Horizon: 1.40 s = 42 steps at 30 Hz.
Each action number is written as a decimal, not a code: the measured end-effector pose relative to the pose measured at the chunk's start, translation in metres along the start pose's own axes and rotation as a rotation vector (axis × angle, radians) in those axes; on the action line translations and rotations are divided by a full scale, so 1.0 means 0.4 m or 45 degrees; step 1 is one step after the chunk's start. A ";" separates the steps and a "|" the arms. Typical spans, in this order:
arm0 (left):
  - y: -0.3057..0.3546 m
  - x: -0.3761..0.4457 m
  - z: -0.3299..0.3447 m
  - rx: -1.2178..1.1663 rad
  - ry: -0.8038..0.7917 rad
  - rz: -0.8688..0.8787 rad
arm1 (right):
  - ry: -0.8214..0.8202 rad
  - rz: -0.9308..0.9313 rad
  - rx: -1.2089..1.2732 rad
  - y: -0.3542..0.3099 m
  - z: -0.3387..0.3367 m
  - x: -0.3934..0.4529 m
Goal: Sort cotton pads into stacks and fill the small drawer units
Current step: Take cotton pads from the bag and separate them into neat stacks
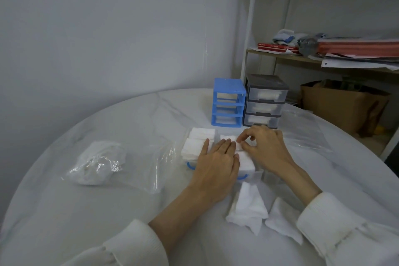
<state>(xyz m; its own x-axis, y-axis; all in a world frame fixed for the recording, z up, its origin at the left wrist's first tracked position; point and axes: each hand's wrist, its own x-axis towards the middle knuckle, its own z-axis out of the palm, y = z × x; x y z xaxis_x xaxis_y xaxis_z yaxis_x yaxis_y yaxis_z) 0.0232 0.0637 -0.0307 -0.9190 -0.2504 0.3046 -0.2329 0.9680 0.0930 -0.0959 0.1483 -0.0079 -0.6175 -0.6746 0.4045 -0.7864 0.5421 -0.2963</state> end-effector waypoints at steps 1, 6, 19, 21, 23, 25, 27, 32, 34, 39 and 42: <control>0.000 0.000 -0.001 0.014 -0.012 0.008 | -0.007 -0.002 -0.007 -0.001 -0.001 0.000; 0.003 0.001 -0.024 -0.067 0.035 -0.004 | 0.024 -0.020 0.129 0.004 -0.020 0.004; 0.039 -0.128 -0.074 -0.685 0.161 0.165 | -0.178 -0.304 0.398 0.004 -0.157 -0.157; 0.042 -0.142 -0.068 -0.655 0.107 0.080 | -0.275 -0.325 0.375 0.007 -0.159 -0.188; 0.045 -0.151 -0.059 -0.613 0.067 -0.008 | -0.341 -0.325 0.309 0.017 -0.155 -0.213; 0.049 -0.161 -0.053 -0.550 0.045 -0.072 | -0.406 -0.312 0.249 0.025 -0.152 -0.232; 0.055 -0.167 -0.049 -0.480 0.027 -0.129 | -0.481 -0.279 0.209 0.029 -0.156 -0.242; 0.066 -0.170 -0.056 -0.419 -0.006 -0.177 | -0.653 -0.175 0.100 0.034 -0.160 -0.248; 0.070 -0.170 -0.056 -0.457 -0.029 -0.156 | -0.675 -0.100 0.106 0.033 -0.161 -0.249; 0.068 -0.165 -0.059 -0.825 0.128 -0.218 | -0.694 -0.034 0.232 0.031 -0.163 -0.247; 0.060 -0.152 -0.079 -0.962 0.271 -0.283 | -0.589 0.018 0.403 0.023 -0.169 -0.227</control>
<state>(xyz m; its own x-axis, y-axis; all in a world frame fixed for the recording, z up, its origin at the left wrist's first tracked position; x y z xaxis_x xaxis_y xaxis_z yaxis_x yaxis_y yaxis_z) 0.0836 0.1016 -0.0169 -0.7788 -0.5065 0.3700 -0.0555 0.6432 0.7637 -0.0457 0.2486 0.0112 -0.5160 -0.8566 -0.0016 -0.7016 0.4237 -0.5729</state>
